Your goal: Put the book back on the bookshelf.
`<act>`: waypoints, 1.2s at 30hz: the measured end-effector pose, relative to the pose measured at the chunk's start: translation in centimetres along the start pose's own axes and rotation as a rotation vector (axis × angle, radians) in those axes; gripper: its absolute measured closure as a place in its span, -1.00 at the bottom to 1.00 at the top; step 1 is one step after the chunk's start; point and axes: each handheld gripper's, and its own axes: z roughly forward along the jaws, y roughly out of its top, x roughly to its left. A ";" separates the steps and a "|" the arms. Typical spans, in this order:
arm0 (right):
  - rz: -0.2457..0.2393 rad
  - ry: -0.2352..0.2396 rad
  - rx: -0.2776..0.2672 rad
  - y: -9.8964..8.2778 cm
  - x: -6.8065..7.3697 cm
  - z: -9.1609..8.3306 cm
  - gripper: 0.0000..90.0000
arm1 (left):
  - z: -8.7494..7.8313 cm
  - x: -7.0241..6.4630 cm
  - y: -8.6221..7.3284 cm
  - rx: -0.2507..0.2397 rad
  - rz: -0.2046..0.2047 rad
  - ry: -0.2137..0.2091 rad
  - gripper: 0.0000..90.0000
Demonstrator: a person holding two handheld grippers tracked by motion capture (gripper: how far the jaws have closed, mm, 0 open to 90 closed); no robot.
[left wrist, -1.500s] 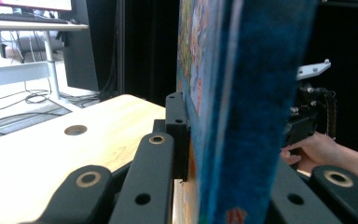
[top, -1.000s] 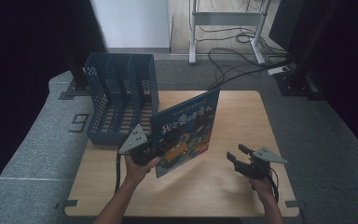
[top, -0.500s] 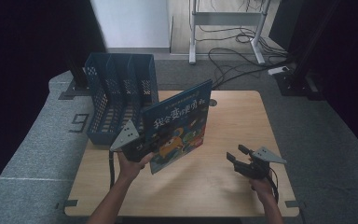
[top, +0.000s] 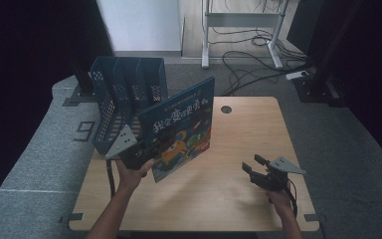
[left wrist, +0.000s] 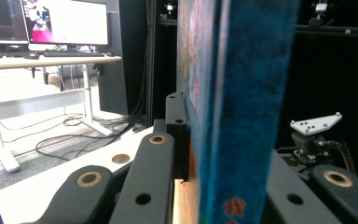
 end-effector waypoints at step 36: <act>-0.009 0.006 0.045 -0.6 0.1 0.9 -0.24 | -5.5 3.5 2.3 -0.047 0.007 0.142 0.84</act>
